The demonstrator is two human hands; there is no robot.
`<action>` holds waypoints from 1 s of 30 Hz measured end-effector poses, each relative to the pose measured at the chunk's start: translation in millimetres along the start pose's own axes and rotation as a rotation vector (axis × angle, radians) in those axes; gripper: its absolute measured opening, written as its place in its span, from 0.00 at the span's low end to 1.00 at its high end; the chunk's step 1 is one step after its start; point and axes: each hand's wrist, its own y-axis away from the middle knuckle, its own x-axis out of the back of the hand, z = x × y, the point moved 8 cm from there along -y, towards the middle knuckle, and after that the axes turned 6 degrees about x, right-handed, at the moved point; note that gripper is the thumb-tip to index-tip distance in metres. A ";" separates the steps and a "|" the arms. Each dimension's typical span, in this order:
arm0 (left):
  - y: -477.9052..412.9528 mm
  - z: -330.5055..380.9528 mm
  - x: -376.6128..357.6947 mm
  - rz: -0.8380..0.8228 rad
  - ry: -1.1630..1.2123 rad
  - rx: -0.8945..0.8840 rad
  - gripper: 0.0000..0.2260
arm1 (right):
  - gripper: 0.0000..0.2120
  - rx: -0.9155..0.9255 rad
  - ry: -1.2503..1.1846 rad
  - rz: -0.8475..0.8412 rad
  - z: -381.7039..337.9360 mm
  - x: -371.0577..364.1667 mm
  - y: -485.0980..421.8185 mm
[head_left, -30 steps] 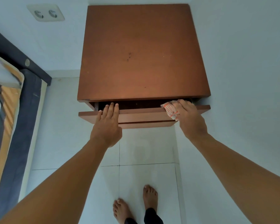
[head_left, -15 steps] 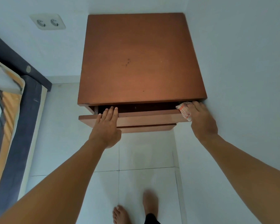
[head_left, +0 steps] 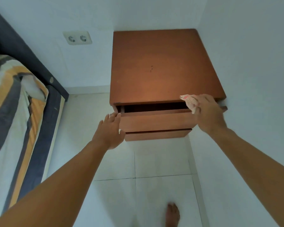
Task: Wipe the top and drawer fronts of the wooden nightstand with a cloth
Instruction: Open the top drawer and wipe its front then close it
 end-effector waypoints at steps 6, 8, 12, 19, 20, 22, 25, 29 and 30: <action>-19.1 11.3 -11.3 0.165 -0.039 -0.061 0.30 | 0.28 0.443 -0.006 -0.108 -142.7 -82.9 16.6; -23.2 10.7 -14.3 0.303 -0.019 -0.122 0.30 | 0.29 0.565 0.142 -0.155 -159.5 -126.0 24.9; -17.8 1.0 -35.1 0.555 0.003 -0.255 0.27 | 0.28 0.532 0.212 -0.019 -137.5 -159.5 36.0; -18.9 0.6 -50.6 0.803 0.021 -0.315 0.25 | 0.24 0.480 0.153 0.279 -51.6 -125.2 27.5; -20.1 0.8 -53.2 0.818 0.042 -0.304 0.25 | 0.24 0.481 0.169 0.320 -40.6 -120.5 27.2; -23.3 -0.4 -54.6 0.884 0.066 -0.278 0.25 | 0.23 0.461 0.192 0.406 -17.4 -110.5 22.3; -28.1 -4.5 -61.8 0.929 0.039 -0.259 0.26 | 0.22 0.375 0.186 0.476 24.0 -104.7 14.8; -27.0 -19.2 -51.5 0.951 0.027 -0.205 0.27 | 0.24 0.337 0.144 0.506 54.6 -93.5 -5.4; -26.4 -26.0 -53.3 0.945 0.017 -0.178 0.27 | 0.24 0.338 0.138 0.498 59.8 -98.5 -6.8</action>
